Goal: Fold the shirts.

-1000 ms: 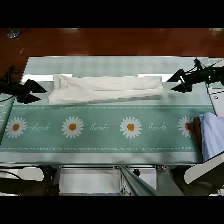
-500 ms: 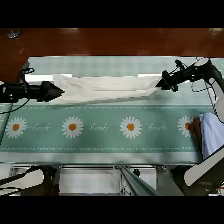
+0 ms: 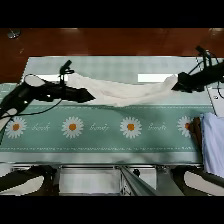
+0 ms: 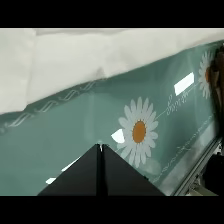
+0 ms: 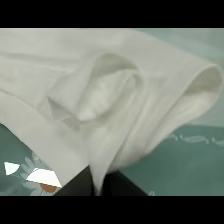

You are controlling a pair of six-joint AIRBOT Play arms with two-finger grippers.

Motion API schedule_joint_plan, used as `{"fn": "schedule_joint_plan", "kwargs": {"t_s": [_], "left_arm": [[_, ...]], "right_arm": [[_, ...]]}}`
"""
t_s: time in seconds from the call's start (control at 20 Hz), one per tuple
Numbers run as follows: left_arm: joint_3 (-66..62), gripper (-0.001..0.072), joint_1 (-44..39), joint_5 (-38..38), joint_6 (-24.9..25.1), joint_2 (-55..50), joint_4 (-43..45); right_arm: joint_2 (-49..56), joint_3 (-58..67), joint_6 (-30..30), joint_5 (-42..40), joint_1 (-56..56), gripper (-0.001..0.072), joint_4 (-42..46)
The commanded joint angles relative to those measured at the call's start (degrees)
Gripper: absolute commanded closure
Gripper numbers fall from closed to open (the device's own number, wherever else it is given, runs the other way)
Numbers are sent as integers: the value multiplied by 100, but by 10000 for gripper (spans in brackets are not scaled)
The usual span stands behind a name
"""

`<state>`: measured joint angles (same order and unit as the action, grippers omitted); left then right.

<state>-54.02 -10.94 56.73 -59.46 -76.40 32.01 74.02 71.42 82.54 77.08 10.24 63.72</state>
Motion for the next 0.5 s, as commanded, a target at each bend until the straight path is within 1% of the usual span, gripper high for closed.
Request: {"fn": "schedule_joint_plan", "kwargs": {"t_s": [0.0,0.05,0.15,0.2,0.25,0.35,0.4,0.45], "left_arm": [[-68,683,-1226,-1759,-450,-146,15],[-227,683,-1515,-2072,-601,-332,13],[-715,683,-1893,-2142,-785,-817,20],[-1078,683,-2055,-1989,-968,-1123,146],[-1460,684,-2199,-1742,-1252,-1412,461],[-2256,684,-2546,-1158,-2055,-2011,1366],[-2614,684,-2752,-885,-2308,-2302,1628],[-2870,684,-2938,-704,-2398,-2540,1631]], "right_arm": [[-1998,-1563,127,-249,-7,686,168],[-2448,-1884,262,-232,-7,686,201],[-3235,-2352,535,-83,-7,686,343],[-3508,-2461,636,33,-7,686,417],[-3716,-2507,691,127,-7,686,461],[-4017,-2505,761,188,-7,686,476],[-4092,-2505,815,197,-7,686,474],[-4109,-2505,844,210,-7,686,472]]}}
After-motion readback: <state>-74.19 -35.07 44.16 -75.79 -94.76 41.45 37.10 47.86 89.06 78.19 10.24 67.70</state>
